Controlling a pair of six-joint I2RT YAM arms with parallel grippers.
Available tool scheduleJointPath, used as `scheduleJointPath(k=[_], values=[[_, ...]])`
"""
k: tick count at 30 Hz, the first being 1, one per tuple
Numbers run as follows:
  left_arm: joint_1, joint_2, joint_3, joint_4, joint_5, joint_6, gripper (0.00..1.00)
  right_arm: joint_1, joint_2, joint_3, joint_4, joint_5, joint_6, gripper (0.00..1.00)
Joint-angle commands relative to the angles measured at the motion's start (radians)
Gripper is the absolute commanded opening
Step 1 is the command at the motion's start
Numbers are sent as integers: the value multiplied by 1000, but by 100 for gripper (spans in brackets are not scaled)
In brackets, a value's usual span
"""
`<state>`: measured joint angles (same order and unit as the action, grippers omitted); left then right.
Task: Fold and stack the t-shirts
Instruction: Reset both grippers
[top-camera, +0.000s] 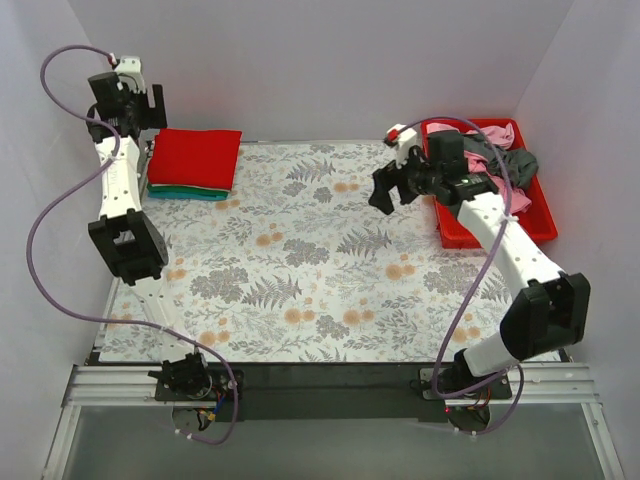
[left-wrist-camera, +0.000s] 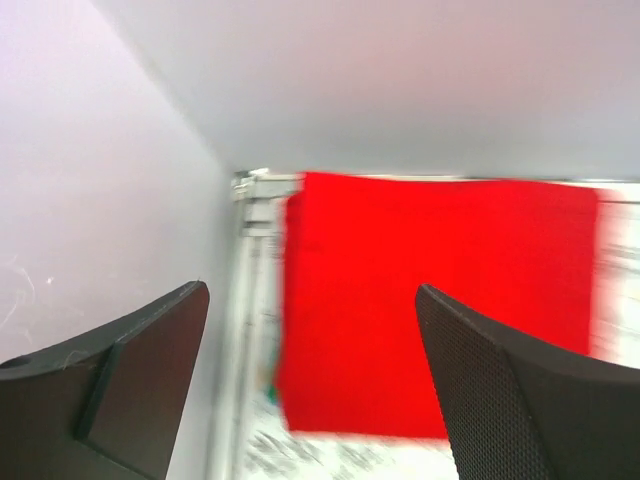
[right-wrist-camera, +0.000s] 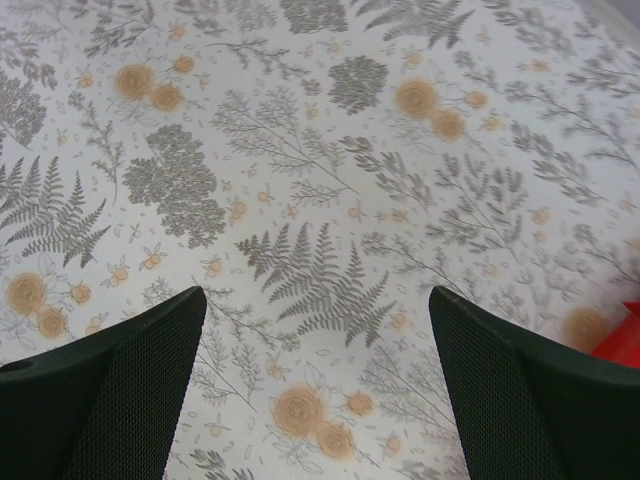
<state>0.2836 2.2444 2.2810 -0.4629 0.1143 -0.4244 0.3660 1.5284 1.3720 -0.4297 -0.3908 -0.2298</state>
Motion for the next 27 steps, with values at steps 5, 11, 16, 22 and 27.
scheduleJointPath(k=[5, 11, 16, 22, 27], values=[[-197, -299, -26, -405, 200, -105, 87, -243, -187, -50, -58, -95, -17, 98], [-366, -465, -332, -461, 308, -223, 89, -412, -299, -134, -147, -112, -72, 98], [-491, -641, -674, -376, 292, -244, 90, -435, -392, -287, -182, -120, -74, 98], [-541, -816, -1008, -272, 326, -300, 91, -414, -470, -484, -187, -125, -92, 98], [-541, -907, -1149, -281, 306, -310, 92, -375, -510, -550, -190, -73, -120, 98]])
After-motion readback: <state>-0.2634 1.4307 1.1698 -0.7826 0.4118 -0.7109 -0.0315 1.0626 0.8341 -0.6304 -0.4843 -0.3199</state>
